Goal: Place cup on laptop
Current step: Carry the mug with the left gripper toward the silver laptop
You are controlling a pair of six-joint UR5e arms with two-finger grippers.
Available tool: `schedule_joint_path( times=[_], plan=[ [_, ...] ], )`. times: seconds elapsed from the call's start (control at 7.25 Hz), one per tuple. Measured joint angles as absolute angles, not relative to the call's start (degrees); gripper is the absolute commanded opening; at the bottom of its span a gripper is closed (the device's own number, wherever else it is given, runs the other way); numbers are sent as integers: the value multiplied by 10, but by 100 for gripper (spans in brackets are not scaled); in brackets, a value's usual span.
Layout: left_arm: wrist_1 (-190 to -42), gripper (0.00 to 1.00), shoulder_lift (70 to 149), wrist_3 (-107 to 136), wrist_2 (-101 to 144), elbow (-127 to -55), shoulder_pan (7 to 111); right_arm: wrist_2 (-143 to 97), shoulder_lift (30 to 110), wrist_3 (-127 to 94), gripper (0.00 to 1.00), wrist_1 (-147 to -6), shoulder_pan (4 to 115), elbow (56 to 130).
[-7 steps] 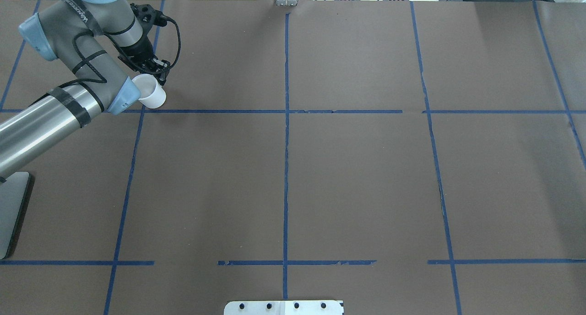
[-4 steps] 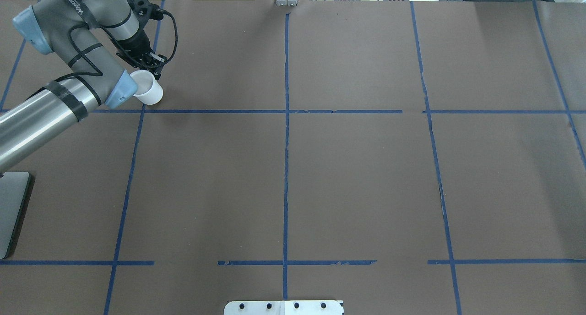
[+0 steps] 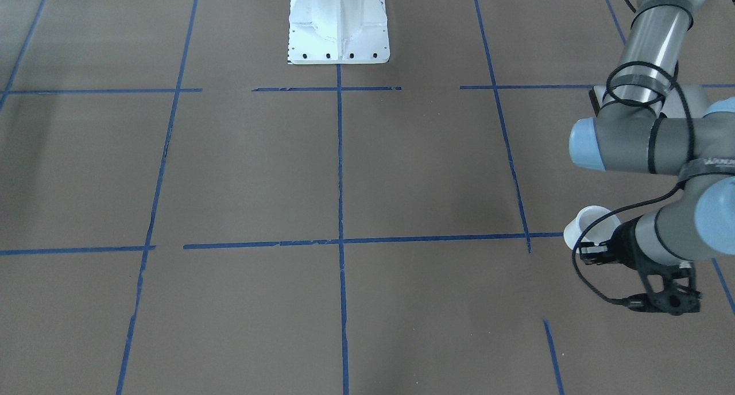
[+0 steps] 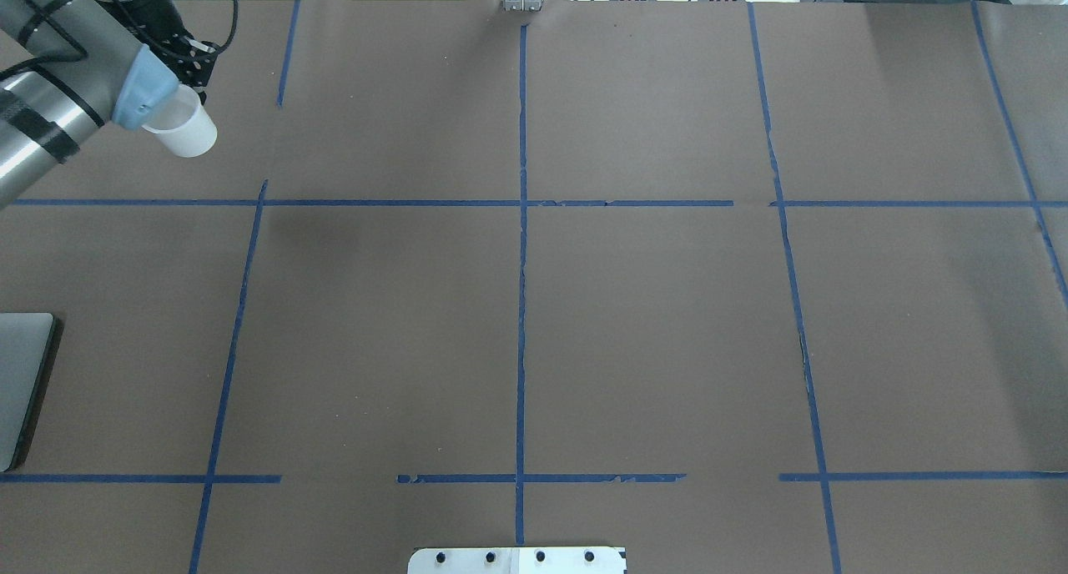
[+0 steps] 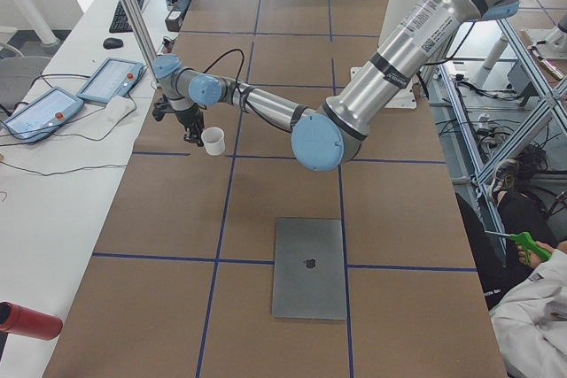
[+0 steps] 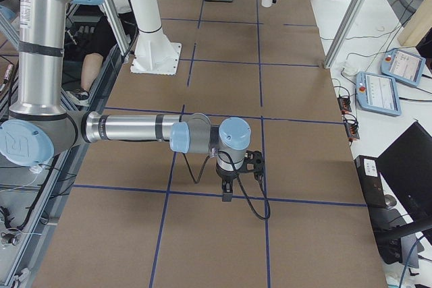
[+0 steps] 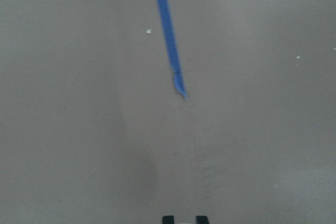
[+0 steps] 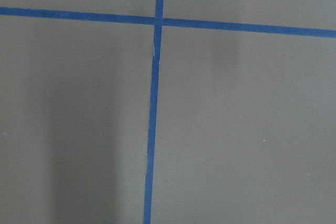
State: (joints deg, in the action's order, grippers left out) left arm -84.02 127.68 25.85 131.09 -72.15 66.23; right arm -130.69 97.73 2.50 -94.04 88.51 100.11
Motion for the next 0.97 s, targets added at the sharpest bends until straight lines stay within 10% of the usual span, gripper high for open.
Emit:
schedule_joint_path(
  times=[0.97],
  plan=[
    [-872,0,872,65,1328,-969,748,-1307,977,25,100,-940,885,1001]
  ],
)
